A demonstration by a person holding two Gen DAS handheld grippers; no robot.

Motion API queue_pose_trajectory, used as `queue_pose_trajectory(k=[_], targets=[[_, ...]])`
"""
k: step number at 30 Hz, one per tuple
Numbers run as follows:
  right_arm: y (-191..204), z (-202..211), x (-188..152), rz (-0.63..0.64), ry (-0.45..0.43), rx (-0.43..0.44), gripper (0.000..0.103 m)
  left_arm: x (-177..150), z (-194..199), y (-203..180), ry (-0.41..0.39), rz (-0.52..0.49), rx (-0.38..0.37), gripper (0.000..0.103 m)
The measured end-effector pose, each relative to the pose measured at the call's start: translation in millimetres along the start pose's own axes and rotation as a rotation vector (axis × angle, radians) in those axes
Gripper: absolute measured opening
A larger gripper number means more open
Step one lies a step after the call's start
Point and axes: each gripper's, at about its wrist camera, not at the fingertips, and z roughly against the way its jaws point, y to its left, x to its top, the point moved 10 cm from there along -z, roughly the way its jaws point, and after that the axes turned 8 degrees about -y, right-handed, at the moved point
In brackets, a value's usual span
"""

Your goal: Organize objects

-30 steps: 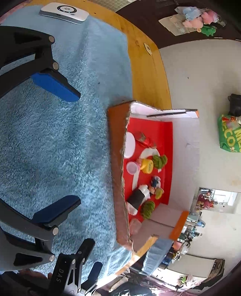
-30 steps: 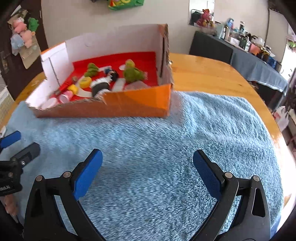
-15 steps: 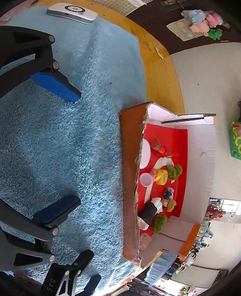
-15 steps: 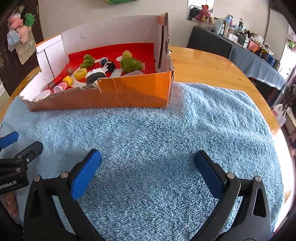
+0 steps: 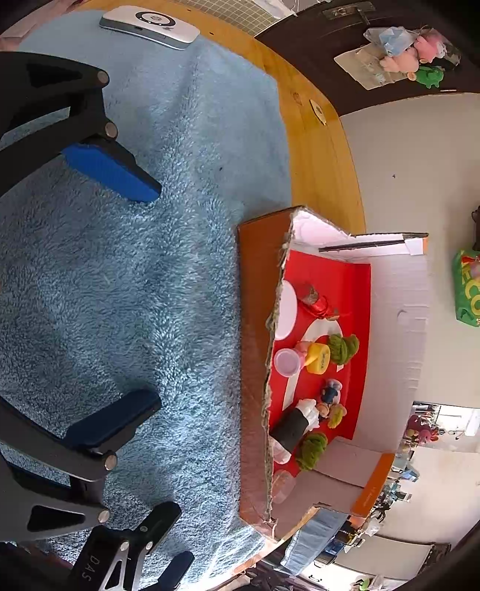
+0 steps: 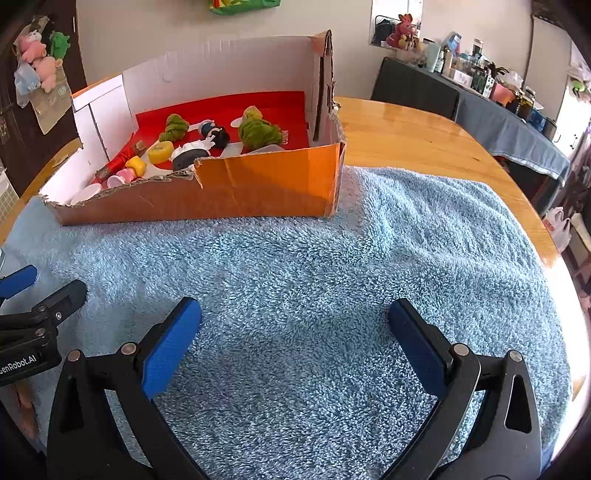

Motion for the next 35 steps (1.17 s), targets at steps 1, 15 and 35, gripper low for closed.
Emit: queue_pose_trajectory(k=[1,15,35], targets=[[0.3,-0.2,0.1,0.001,0.001,0.0,0.103,-0.5,0.9,0.6,-0.003,0.001,0.002,0.103],[0.9,0.3,0.8,0.0,-0.001,0.0,0.103,-2.2,4.8,1.6,-0.022,0.018,0.018,0.103],[1.0,-1.1,0.7,0.0,-0.002,0.001,0.103,-2.8,5.6,1.7,-0.022,0.017,0.018,0.103]])
